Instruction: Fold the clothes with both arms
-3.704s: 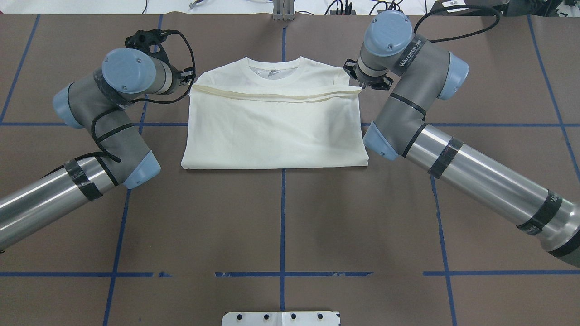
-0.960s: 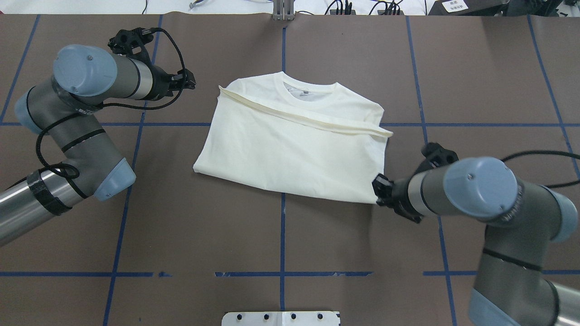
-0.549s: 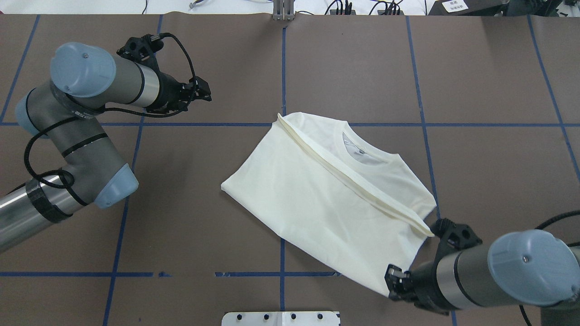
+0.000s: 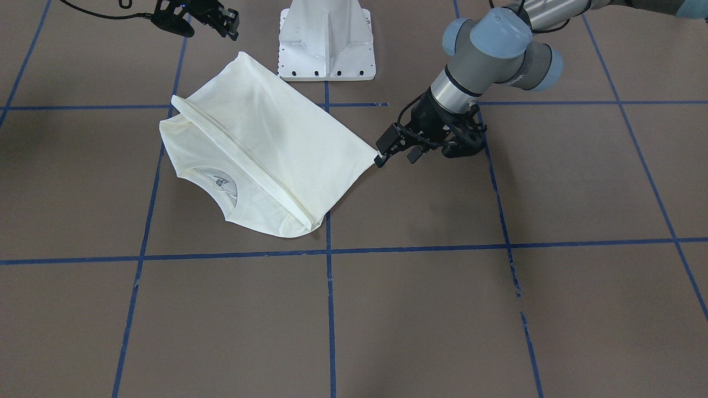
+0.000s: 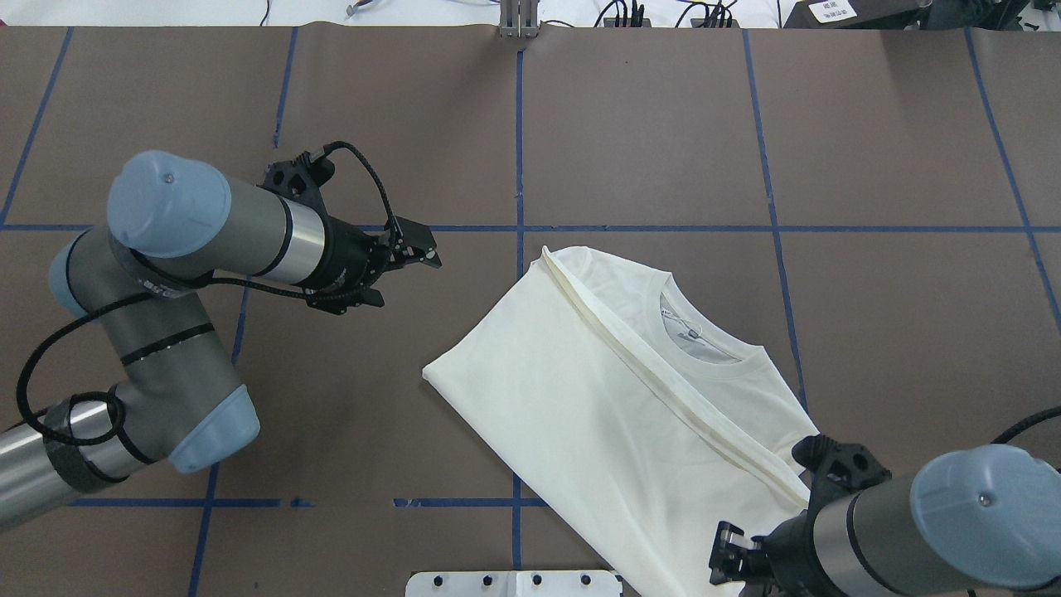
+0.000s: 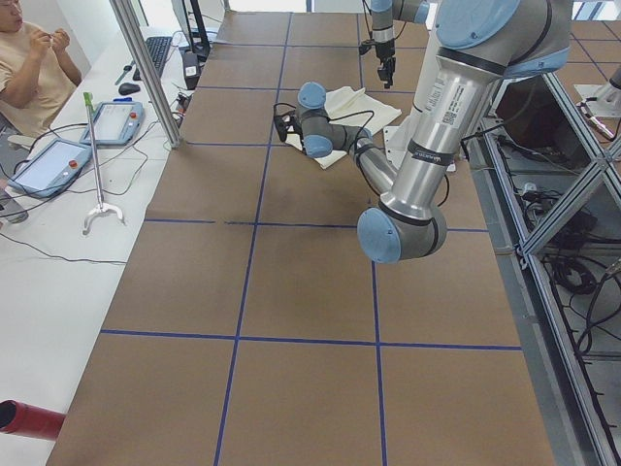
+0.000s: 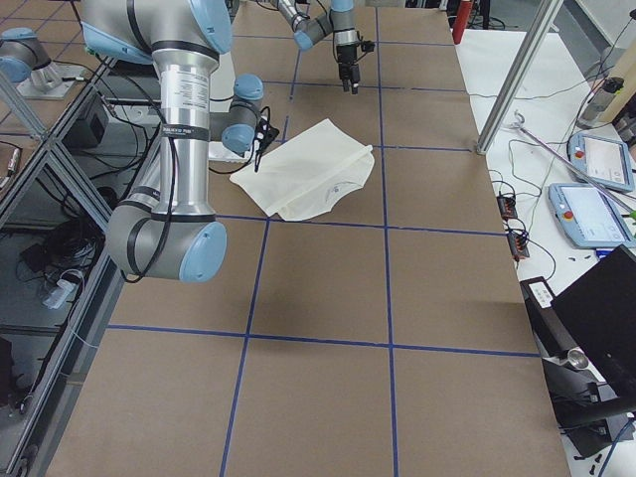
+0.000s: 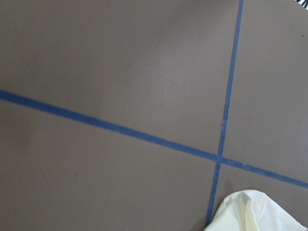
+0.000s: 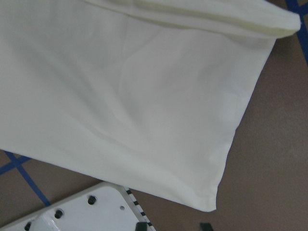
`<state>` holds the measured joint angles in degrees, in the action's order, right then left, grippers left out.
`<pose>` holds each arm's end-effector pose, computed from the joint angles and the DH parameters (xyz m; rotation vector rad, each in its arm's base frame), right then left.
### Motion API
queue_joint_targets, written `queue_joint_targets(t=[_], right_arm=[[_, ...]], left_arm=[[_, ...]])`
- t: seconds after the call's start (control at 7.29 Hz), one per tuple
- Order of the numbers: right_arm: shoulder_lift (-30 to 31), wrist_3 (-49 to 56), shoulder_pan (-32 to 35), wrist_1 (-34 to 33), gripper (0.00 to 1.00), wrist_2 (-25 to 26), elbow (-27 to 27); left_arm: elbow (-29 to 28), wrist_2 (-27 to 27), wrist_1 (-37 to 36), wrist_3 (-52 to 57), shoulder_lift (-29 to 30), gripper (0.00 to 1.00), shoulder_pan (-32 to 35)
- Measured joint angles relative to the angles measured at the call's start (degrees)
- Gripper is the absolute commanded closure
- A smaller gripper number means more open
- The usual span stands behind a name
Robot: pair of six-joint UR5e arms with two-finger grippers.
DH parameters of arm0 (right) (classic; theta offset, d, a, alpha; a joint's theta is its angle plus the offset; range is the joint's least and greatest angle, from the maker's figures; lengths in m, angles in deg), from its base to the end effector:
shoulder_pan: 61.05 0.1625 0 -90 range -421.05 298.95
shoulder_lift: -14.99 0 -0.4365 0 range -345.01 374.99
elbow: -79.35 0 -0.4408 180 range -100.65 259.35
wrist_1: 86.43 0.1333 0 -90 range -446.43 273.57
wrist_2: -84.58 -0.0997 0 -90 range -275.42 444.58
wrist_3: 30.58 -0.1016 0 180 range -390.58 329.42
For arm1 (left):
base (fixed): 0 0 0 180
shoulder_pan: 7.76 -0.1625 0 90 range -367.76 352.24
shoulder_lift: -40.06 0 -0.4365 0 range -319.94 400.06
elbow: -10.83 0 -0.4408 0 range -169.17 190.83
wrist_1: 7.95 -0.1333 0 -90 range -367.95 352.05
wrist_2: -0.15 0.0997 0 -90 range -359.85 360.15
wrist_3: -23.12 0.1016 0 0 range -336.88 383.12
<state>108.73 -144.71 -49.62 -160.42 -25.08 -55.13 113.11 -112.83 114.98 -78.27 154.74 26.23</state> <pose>-0.4118 -0.1844 0.2795 -0.4235 -0.9452 0.3948 0.4921 -0.4447 0.2326 -0.1081 1.2562 -0.4413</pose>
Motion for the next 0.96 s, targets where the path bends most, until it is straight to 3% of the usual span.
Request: queue_joint_targets(t=[0.41, 0.69, 0.82, 0.96], right_arm=[[-7.52, 0.81, 16.66, 0.51, 0.0, 0.56, 6.86], [-9.78, 0.99, 21.53, 0.77, 0.0, 0.57, 9.95], [-10.18, 1.05, 22.1, 0.78, 0.0, 0.58, 10.77], [-10.34, 1.09, 22.29, 0.78, 0.0, 0.59, 11.22]], left_arm=[[-1.21, 5.04, -3.66, -3.41, -0.2, 0.2, -7.85], [-4.47, 5.56, -4.26, -5.89, 1.74, 0.28, -9.49], [-5.33, 5.68, -4.33, -6.41, 1.99, 0.37, -9.73], [-5.82, 5.72, -4.37, -6.64, 2.02, 0.67, -9.85]])
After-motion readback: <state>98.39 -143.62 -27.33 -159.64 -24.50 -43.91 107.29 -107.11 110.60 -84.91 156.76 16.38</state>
